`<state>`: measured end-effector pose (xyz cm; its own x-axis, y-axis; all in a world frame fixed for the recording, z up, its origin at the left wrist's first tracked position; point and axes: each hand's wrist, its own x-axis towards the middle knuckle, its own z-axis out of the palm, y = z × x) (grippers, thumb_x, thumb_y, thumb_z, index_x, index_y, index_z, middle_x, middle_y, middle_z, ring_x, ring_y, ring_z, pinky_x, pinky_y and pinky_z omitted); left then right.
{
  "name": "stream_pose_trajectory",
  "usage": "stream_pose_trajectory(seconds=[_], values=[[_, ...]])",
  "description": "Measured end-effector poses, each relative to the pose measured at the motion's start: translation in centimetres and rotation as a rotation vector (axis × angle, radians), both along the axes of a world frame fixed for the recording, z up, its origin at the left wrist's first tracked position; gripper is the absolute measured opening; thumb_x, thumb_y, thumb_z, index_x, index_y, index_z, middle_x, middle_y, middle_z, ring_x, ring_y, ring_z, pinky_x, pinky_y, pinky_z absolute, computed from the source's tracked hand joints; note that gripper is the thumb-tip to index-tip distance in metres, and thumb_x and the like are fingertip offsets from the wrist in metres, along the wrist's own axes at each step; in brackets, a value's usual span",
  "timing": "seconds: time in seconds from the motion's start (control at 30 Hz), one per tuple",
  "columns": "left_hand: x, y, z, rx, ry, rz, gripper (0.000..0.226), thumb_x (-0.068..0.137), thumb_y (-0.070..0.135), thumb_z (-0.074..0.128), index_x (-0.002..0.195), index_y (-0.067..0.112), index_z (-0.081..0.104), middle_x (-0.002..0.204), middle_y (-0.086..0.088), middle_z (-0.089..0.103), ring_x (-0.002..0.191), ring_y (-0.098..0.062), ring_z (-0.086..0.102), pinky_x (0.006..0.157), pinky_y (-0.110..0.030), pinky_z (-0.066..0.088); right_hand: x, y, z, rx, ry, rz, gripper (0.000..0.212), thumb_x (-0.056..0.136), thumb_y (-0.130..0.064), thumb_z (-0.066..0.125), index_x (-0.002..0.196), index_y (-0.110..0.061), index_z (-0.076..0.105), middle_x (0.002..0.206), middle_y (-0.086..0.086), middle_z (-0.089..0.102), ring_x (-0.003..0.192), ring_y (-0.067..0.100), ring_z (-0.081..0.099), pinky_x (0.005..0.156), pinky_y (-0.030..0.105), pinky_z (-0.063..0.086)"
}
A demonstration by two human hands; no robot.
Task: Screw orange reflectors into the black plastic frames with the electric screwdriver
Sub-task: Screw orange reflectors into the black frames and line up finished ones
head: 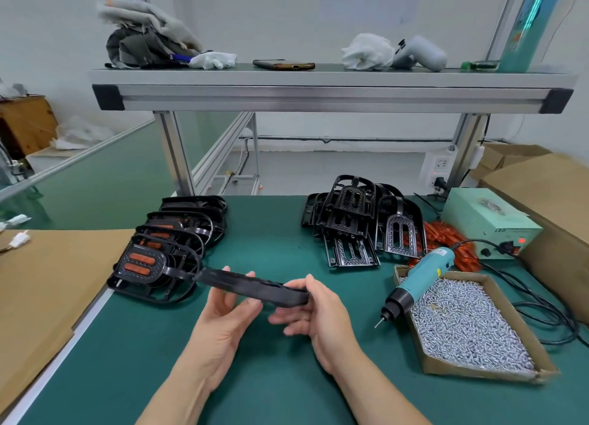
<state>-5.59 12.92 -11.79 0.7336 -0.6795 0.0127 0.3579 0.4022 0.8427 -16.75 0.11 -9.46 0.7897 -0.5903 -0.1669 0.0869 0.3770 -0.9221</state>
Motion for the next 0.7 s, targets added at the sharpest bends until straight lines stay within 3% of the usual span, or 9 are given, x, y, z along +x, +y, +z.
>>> stream_pose_trajectory(seconds=[0.07,0.27,0.37,0.53,0.7], values=[[-0.1,-0.1,0.0,0.004,0.01,0.029,0.051,0.07,0.005,0.075,0.118,0.016,0.06,0.109,-0.007,0.068,0.108,-0.019,0.065,0.096,-0.036,0.053,0.2,0.6,-0.3,-0.076,0.049,0.069,0.055,0.109,-0.038,0.03,0.104,0.005,0.063,0.067,0.022,0.067,0.061,0.035,0.071,0.042,0.025,0.048],[-0.1,0.1,0.1,0.116,-0.054,0.16,0.009,0.087,0.001,0.062,0.094,0.004,0.065,0.087,-0.005,0.071,0.087,-0.011,0.069,0.078,-0.02,0.057,0.0,0.9,-0.2,-0.114,0.048,0.102,0.073,0.109,-0.045,0.022,0.076,0.002,0.068,0.055,0.019,0.061,0.049,0.03,0.066,0.038,0.023,0.044],[-0.2,0.3,0.0,0.199,-0.047,0.205,0.007,0.091,-0.005,0.06,0.096,-0.004,0.065,0.088,-0.014,0.069,0.083,-0.015,0.07,0.073,-0.022,0.059,0.0,1.1,-0.3,-0.171,0.055,0.125,0.07,0.109,-0.044,0.024,0.075,0.002,0.064,0.054,0.018,0.06,0.047,0.028,0.064,0.037,0.023,0.042],[-0.1,0.3,0.1,0.419,-0.105,0.369,0.022,0.097,0.019,0.063,0.09,-0.002,0.065,0.083,-0.019,0.075,0.077,-0.03,0.074,0.057,-0.023,0.057,0.1,1.3,-0.6,-0.191,0.045,0.145,0.066,0.108,-0.047,0.023,0.081,-0.007,0.069,0.059,0.02,0.062,0.052,0.03,0.066,0.04,0.024,0.046],[0.3,0.8,0.4,0.464,-0.025,0.495,0.027,0.099,0.021,0.062,0.087,-0.004,0.061,0.076,-0.021,0.074,0.069,-0.032,0.075,0.051,-0.023,0.057,0.0,0.8,-0.9,-0.229,0.06,0.127,0.056,0.109,-0.044,0.024,0.102,-0.005,0.065,0.062,0.017,0.063,0.057,0.03,0.068,0.045,0.026,0.048]])
